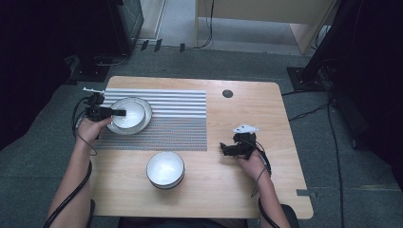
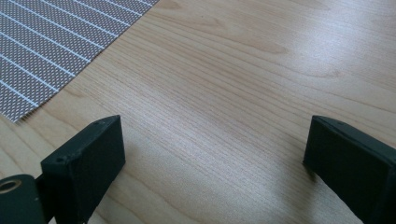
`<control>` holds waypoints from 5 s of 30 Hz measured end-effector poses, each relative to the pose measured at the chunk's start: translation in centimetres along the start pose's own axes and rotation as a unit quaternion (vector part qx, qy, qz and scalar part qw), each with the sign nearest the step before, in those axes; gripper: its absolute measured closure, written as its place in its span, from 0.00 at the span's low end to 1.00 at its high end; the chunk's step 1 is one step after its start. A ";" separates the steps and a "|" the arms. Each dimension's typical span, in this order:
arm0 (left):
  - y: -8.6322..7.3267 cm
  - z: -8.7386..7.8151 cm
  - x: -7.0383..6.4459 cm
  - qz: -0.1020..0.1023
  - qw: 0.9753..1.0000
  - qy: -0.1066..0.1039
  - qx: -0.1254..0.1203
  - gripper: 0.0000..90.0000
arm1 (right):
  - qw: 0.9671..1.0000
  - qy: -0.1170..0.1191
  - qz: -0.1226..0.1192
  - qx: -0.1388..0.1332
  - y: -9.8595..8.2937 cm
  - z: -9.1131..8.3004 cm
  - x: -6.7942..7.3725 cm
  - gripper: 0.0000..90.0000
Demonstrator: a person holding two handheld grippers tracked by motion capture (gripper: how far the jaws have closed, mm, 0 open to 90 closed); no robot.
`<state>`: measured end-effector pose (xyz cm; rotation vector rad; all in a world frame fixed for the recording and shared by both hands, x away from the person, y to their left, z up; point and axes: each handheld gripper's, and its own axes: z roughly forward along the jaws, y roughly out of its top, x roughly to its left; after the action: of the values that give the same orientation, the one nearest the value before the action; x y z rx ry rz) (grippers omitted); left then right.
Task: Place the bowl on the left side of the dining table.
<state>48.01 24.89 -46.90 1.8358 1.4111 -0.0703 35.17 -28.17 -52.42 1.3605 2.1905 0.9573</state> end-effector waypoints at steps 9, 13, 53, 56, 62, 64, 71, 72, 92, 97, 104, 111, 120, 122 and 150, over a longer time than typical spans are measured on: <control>-0.1 0.5 0.4 -0.004 1.000 0.012 -0.002 0.88 | 1.000 0.000 0.000 0.000 0.0 0.0 0.0 0.05; -0.1 0.7 0.6 -0.005 1.000 0.017 -0.003 0.88 | 1.000 0.000 0.000 0.000 0.0 0.0 0.0 0.05; 0.9 0.7 1.7 -0.028 0.998 0.036 -0.031 0.82 | 1.000 0.000 0.000 -0.001 0.0 0.0 0.0 0.05; 0.8 0.8 1.6 -0.027 0.999 0.033 -0.023 0.79 | 1.000 0.000 0.000 -0.001 0.0 0.0 0.0 0.05; 0.9 0.3 1.5 -0.026 0.999 0.027 -0.024 0.71 | 1.000 0.000 0.000 -0.001 0.0 0.0 0.0 0.05; 0.9 0.2 1.5 -0.028 0.999 0.025 -0.021 0.65 | 1.000 0.000 0.000 -0.001 0.0 0.0 0.0 0.05; 0.8 0.2 1.1 -0.027 0.999 0.017 -0.009 0.54 | 1.000 0.000 0.000 -0.001 0.0 0.0 0.0 0.05; 0.8 -0.1 1.0 -0.027 1.000 0.011 -0.011 0.52 | 1.000 0.000 0.000 -0.001 0.0 0.0 0.0 0.05; -0.2 -1.9 0.1 -0.032 0.999 0.010 -0.006 0.45 | 1.000 0.000 0.000 -0.001 0.0 0.0 0.0 0.05; -0.5 -2.1 -0.2 -0.033 0.999 0.006 -0.005 0.45 | 1.000 0.000 0.000 -0.001 0.0 0.0 0.0 0.05; -1.1 -2.4 -0.8 -0.031 0.999 0.009 -0.001 0.44 | 1.000 0.001 0.000 0.000 0.0 0.0 0.0 0.05; -1.8 -2.7 -1.1 -0.031 0.999 0.007 0.009 0.44 | 1.000 0.001 0.000 0.000 0.0 0.0 0.0 0.05; -2.4 -3.8 -2.1 -0.026 1.000 -0.003 0.010 0.42 | 1.000 0.001 -0.001 0.000 0.0 0.0 0.0 0.05; -2.5 -3.9 -2.2 -0.025 1.000 -0.004 0.009 0.42 | 1.000 0.001 -0.001 0.000 0.0 0.0 0.0 0.05; -3.0 -4.3 -5.9 0.010 0.999 -0.033 0.020 0.42 | 1.000 0.000 -0.002 -0.001 0.0 0.0 0.0 0.05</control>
<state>41.58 23.06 -42.75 1.8632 1.3541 -0.1475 35.15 -28.19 -52.42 1.3558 2.1913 0.9575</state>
